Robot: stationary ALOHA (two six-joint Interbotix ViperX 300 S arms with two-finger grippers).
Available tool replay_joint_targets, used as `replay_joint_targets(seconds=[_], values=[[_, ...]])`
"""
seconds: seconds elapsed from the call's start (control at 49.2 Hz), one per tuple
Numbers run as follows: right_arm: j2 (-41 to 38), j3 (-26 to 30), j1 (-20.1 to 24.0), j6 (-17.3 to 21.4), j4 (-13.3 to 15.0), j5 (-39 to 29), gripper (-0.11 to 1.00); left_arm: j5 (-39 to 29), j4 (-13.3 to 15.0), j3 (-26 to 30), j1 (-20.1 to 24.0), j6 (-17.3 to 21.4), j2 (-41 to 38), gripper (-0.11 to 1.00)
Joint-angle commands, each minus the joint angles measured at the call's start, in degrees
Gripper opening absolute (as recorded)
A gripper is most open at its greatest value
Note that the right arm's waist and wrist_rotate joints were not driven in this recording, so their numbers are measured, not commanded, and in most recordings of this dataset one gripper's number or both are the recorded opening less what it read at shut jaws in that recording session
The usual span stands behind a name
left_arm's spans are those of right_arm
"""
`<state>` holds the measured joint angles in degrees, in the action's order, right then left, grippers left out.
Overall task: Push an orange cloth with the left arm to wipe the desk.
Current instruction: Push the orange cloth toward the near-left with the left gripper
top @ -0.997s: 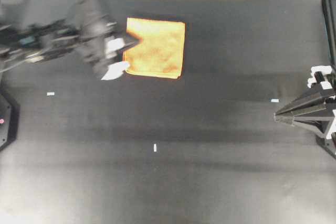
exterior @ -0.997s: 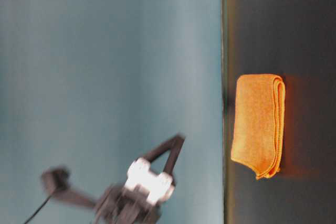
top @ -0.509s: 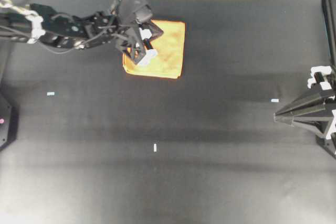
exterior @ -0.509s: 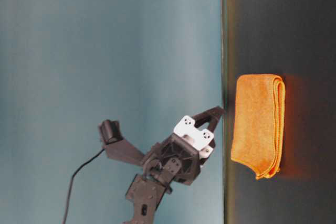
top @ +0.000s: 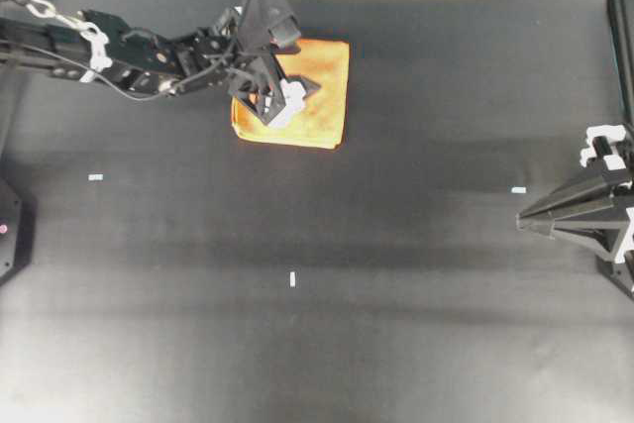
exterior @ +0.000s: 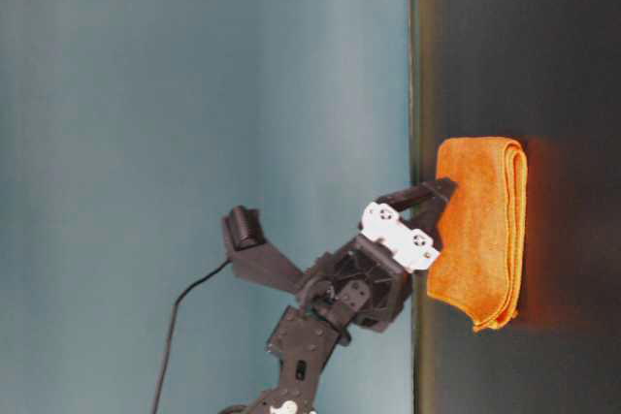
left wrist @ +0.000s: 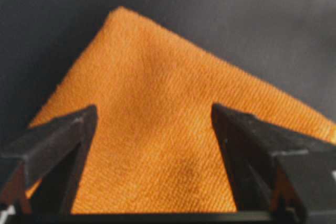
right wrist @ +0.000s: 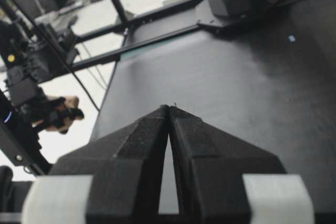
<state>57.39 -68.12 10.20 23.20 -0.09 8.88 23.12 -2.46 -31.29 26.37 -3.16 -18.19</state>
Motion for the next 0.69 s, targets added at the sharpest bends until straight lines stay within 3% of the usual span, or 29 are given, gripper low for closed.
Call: replay_joint_targets(seconds=[0.0, 0.081, 0.285, 0.448, 0.671], values=[[-0.35, 0.35, 0.00, 0.00, -0.09, 0.26, 0.05, 0.62, -0.18, 0.62, -0.18, -0.79, -0.18, 0.81], [-0.35, 0.35, 0.00, 0.00, 0.00, 0.26, 0.05, 0.70, -0.18, 0.53, -0.18, -2.64, -0.62, 0.77], [-0.26, 0.26, 0.00, -0.09, 0.00, 0.26, 0.05, -2.02, -0.18, -0.62, -0.79, -6.94, -1.14, 0.79], [-0.35, 0.18, -0.09, 0.00, 0.00, 0.26, 0.05, -6.77, -0.18, -1.67, -1.05, -7.65, -1.05, 0.80], [-0.35, -0.18, 0.00, -0.09, 0.00, 0.26, 0.05, -8.00, -0.18, -4.04, -4.57, -7.65, 0.35, 0.80]])
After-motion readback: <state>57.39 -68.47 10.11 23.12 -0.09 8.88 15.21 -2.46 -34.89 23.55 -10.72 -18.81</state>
